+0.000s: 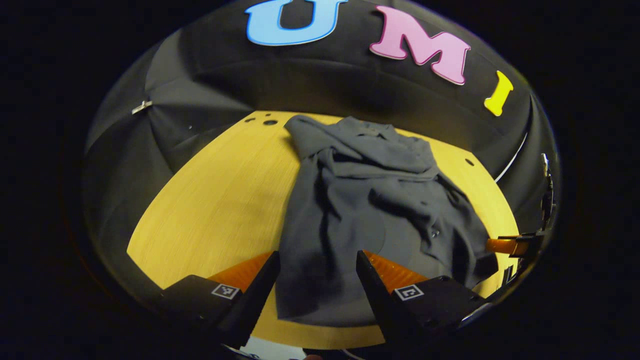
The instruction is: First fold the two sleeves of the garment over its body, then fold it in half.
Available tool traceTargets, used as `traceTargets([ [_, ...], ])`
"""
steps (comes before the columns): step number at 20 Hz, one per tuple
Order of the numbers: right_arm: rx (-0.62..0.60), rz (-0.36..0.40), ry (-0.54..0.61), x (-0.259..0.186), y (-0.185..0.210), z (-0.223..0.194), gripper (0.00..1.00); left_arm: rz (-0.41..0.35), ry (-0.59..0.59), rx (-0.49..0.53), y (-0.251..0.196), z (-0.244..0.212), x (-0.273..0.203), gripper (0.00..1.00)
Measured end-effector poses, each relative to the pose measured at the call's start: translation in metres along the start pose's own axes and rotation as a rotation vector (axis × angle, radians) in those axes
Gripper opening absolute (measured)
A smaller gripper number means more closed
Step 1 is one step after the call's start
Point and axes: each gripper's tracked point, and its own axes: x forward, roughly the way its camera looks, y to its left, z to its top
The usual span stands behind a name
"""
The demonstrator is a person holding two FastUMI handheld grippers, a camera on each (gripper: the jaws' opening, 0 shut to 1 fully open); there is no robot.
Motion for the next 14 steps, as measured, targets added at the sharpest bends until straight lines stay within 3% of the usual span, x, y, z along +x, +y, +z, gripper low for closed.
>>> traceTargets([
  [4, 0.030, 0.000, 0.027, 0.003, 0.000, -0.009, 0.99, 0.012, 0.060, 0.007, 0.003, -0.034, -0.001, 0.96],
  [14, -0.081, -0.009, 0.075, 0.020, 0.002, -0.028, 0.98, 0.060, 0.164, 0.035, 0.013, -0.055, 0.022, 0.97],
])
